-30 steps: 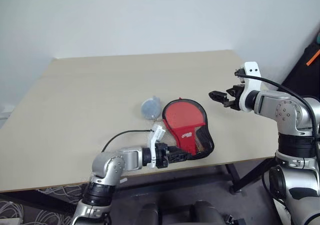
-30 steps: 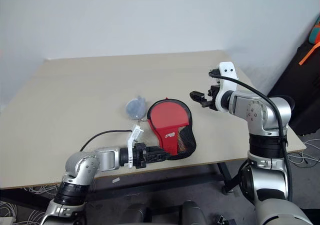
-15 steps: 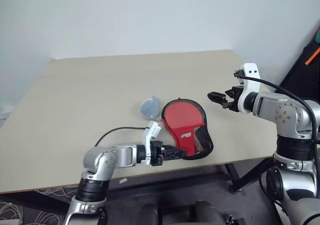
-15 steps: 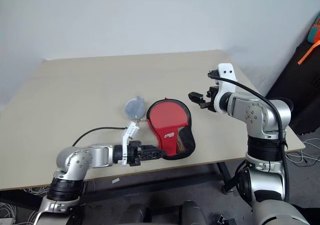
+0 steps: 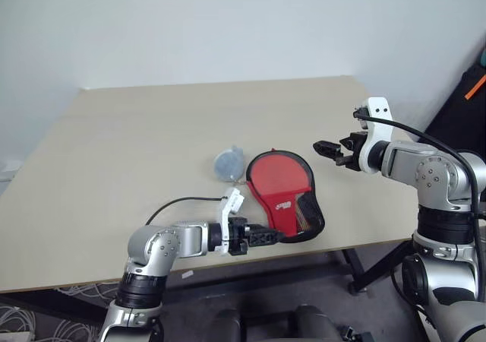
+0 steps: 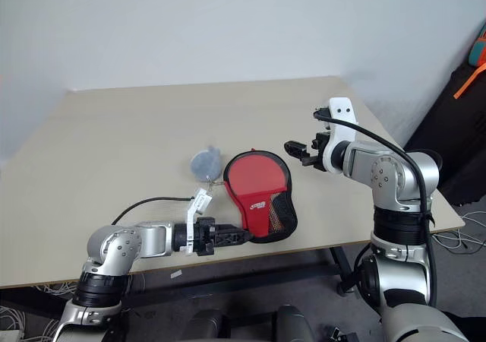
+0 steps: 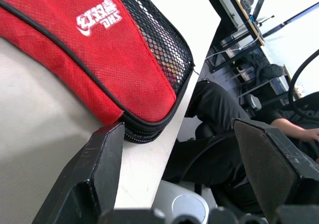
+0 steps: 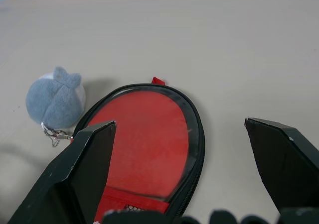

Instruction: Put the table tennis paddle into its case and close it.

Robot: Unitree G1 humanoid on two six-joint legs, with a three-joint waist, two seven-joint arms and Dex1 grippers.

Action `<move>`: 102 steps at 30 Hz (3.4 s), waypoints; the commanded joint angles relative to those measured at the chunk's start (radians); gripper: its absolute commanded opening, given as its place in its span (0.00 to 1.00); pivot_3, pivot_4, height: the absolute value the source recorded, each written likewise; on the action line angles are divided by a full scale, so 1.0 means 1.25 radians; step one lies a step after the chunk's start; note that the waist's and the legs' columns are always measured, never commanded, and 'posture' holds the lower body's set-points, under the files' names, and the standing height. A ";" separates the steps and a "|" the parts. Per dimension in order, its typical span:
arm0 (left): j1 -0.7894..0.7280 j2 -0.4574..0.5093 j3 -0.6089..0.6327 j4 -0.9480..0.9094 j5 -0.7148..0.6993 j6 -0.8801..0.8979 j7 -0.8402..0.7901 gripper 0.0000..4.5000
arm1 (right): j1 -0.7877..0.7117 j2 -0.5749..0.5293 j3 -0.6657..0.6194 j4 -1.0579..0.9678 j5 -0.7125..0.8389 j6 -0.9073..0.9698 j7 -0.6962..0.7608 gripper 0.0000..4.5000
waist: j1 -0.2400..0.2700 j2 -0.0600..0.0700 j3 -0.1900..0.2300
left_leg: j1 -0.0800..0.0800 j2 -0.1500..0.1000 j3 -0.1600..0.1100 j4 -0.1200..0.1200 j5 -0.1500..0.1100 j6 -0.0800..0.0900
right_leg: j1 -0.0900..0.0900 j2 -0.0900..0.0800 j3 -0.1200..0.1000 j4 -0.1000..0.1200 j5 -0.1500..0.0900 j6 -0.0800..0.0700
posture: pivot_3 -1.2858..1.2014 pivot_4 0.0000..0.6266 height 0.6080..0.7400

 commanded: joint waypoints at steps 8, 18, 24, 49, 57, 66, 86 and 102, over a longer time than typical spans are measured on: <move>-0.012 0.011 0.013 0.005 0.001 0.017 0.024 0.81 | -0.009 0.009 -0.026 -0.047 0.012 0.008 -0.015 1.00 | 0.000 0.000 0.000 | 0.000 0.000 0.000 0.000 0.000 0.000 | 0.000 0.000 0.000 0.000 0.000 0.000 | 0.52 0.00 1.00; -0.033 -0.054 -0.007 0.045 0.021 0.024 0.081 0.81 | -0.009 0.023 -0.031 -0.061 0.012 0.019 -0.022 1.00 | 0.003 0.000 0.000 | 0.000 0.000 0.000 0.000 0.000 0.000 | 0.000 0.000 0.000 0.000 0.000 0.000 | 0.52 0.00 1.00; -0.047 -0.090 -0.015 0.056 0.029 0.030 0.105 0.81 | -0.009 0.028 -0.038 -0.067 0.012 0.027 -0.028 1.00 | 0.005 0.001 -0.001 | 0.000 -0.002 -0.001 0.001 0.000 0.000 | 0.001 -0.001 0.000 0.000 0.000 0.000 | 0.52 0.00 1.00; -0.033 -0.044 0.015 0.045 0.010 0.119 0.102 0.81 | -0.003 0.049 -0.048 -0.084 0.008 0.042 -0.042 1.00 | 0.000 0.001 -0.001 | 0.000 -0.001 -0.001 -0.001 0.000 0.000 | 0.000 0.000 0.000 0.000 -0.001 -0.001 | 0.52 0.00 1.00; -0.068 -0.123 0.018 0.096 0.037 0.111 0.151 0.81 | -0.004 0.055 -0.048 -0.086 0.009 0.042 -0.049 1.00 | 0.007 0.002 -0.002 | 0.000 -0.002 -0.002 0.000 0.000 0.000 | 0.002 -0.002 -0.001 -0.001 -0.001 -0.002 | 0.52 0.00 1.00; -0.098 -0.163 0.017 0.132 0.065 0.111 0.178 0.81 | -0.004 0.076 -0.047 -0.089 0.010 0.043 -0.060 1.00 | 0.006 0.002 -0.002 | 0.000 -0.005 -0.003 0.000 0.001 0.001 | 0.003 -0.003 0.000 -0.001 -0.002 -0.001 | 0.52 0.00 1.00; -0.070 -0.130 0.008 0.092 0.047 0.225 0.178 0.01 | -0.011 0.090 -0.037 -0.084 0.010 0.042 -0.059 1.00 | 0.001 0.002 -0.002 | 0.000 -0.004 -0.003 -0.004 0.001 0.001 | 0.001 -0.002 0.000 -0.002 -0.001 0.002 | 0.52 0.00 1.00; 0.057 -0.162 0.022 -0.089 -0.199 0.273 0.351 0.01 | -0.003 0.106 -0.018 -0.101 0.018 0.094 -0.046 1.00 | 0.000 0.002 -0.002 | 0.000 -0.004 -0.003 -0.004 0.001 0.001 | 0.001 -0.003 0.000 -0.003 -0.002 0.002 | 0.52 0.00 1.00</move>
